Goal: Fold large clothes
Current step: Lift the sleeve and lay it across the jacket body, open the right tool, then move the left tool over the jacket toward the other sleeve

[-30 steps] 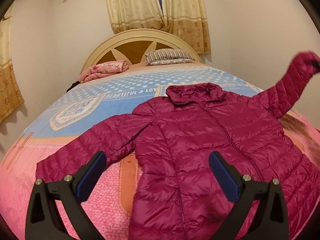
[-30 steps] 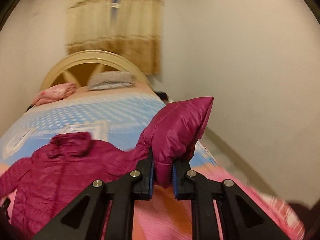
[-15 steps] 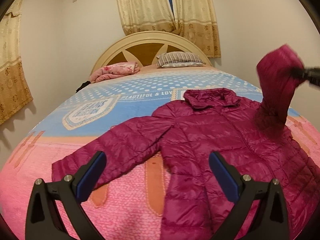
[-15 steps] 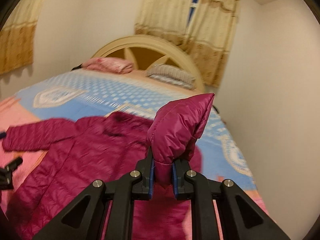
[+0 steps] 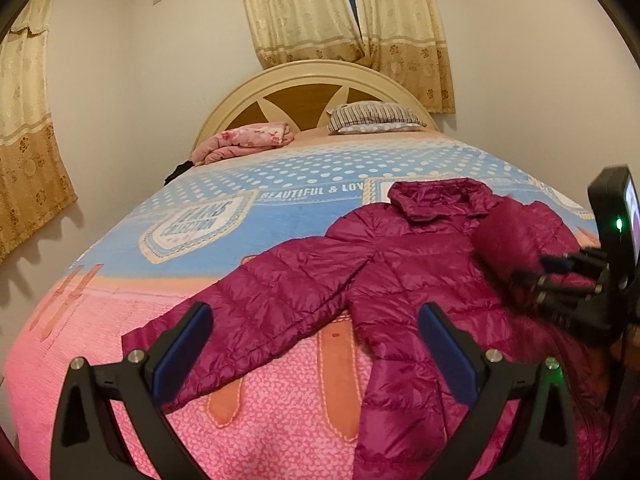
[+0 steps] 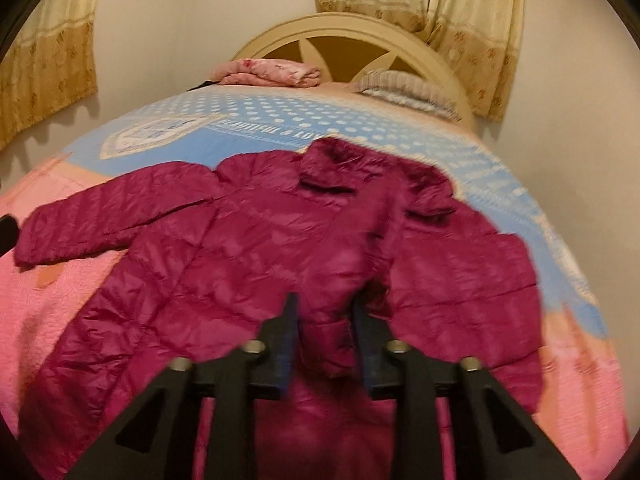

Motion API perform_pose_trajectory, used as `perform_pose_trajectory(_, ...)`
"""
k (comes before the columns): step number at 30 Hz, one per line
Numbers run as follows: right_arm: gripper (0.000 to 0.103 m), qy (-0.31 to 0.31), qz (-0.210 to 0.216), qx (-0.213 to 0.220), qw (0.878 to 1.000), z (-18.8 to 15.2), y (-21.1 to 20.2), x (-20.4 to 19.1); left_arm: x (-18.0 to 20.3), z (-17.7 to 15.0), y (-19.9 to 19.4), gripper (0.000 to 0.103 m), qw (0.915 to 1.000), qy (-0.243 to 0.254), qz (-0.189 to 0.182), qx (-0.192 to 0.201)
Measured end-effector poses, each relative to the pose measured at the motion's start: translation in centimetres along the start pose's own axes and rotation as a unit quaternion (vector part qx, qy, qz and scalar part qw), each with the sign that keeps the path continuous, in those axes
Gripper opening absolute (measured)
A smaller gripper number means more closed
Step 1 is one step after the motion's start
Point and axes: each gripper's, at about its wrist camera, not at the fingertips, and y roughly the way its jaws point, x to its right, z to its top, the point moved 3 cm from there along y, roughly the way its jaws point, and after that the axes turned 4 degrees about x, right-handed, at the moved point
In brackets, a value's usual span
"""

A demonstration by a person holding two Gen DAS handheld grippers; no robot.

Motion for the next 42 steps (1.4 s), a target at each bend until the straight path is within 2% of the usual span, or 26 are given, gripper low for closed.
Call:
perform_pose_trajectory(1,0.062,0.003,0.018,-0.001,1.0,-0.2,0.1,-0.4,0.0,0.2,0.1,0.103,1.0,-0.003,-0.001,0.0)
perform_pose_trajectory(2,0.074,0.002,0.031,-0.001,1.0,-0.3,0.1,-0.7,0.1,0.4,0.1,0.103,1.0,-0.005,0.0,0.0)
perform_pose_trajectory(4,0.074,-0.01,0.051,0.003,0.999,-0.5,-0.5,-1.5,0.0,0.6,0.0,0.103,0.9999,-0.01,0.0,0.001)
perform_pose_trajectory(7,0.074,-0.026,0.055,0.013,0.998,-0.8,-1.9,-1.6,0.7,1.6,-0.1,0.103,0.9999,-0.011,-0.008,0.005)
perform_pose_trajectory(12,0.073,0.045,0.09,0.026,0.995,-0.9,-4.5,2.0,2.6,3.3,-0.4,0.103,0.9995,0.002,-0.018,0.027)
perform_pose_trajectory(14,0.073,0.054,0.1,0.032,0.993,-0.6,-5.3,2.7,3.2,3.6,-0.1,0.103,0.9994,0.0,-0.022,0.028)
perform_pose_trajectory(15,0.073,0.05,0.09,0.043,0.994,-0.4,-5.7,2.8,3.7,3.8,0.2,0.103,0.9993,-0.002,-0.025,0.026)
perform_pose_trajectory(16,0.072,0.041,0.065,0.046,0.996,-0.4,-5.8,2.9,4.3,4.1,0.4,0.103,0.9992,-0.003,-0.032,0.025)
perform_pose_trajectory(17,0.057,0.03,0.036,0.039,0.998,-0.4,-5.5,3.1,5.0,4.3,0.6,0.103,0.999,-0.003,-0.037,0.026)
perform_pose_trajectory(19,0.035,0.031,0.009,0.015,0.999,-0.5,-4.1,4.5,6.4,4.8,1.1,0.103,0.9988,0.0,-0.041,0.027)
perform_pose_trajectory(22,0.028,0.094,-0.032,-0.002,0.995,-0.6,-1.7,9.1,9.2,5.3,2.6,0.103,0.9981,0.008,-0.056,0.025)
perform_pose_trajectory(26,0.025,0.197,-0.064,0.005,0.978,0.1,0.8,16.4,12.9,4.5,5.9,0.103,0.9973,0.026,-0.069,0.003)
perform_pose_trajectory(29,0.024,0.219,-0.072,0.01,0.973,1.1,3.4,19.1,15.2,3.2,8.8,0.103,0.9967,0.053,-0.057,-0.02)
perform_pose_trajectory(32,0.024,0.222,-0.054,-0.013,0.973,0.9,6.6,19.9,15.8,1.7,11.6,0.103,0.9958,0.059,-0.045,-0.053)
perform_pose_trajectory(34,0.024,0.223,-0.057,-0.039,0.972,0.1,9.0,20.6,15.9,0.7,13.1,0.103,0.9943,0.061,-0.039,-0.078)
perform_pose_trajectory(37,0.024,0.252,-0.051,-0.071,0.964,-2.2,11.3,21.7,15.7,-0.8,14.6,0.103,0.9915,0.046,-0.047,-0.112)
perform_pose_trajectory(42,0.023,0.266,-0.037,-0.068,0.961,-3.5,11.8,22.6,15.9,-2.2,16.0,0.103,0.9866,0.035,-0.058,-0.149)
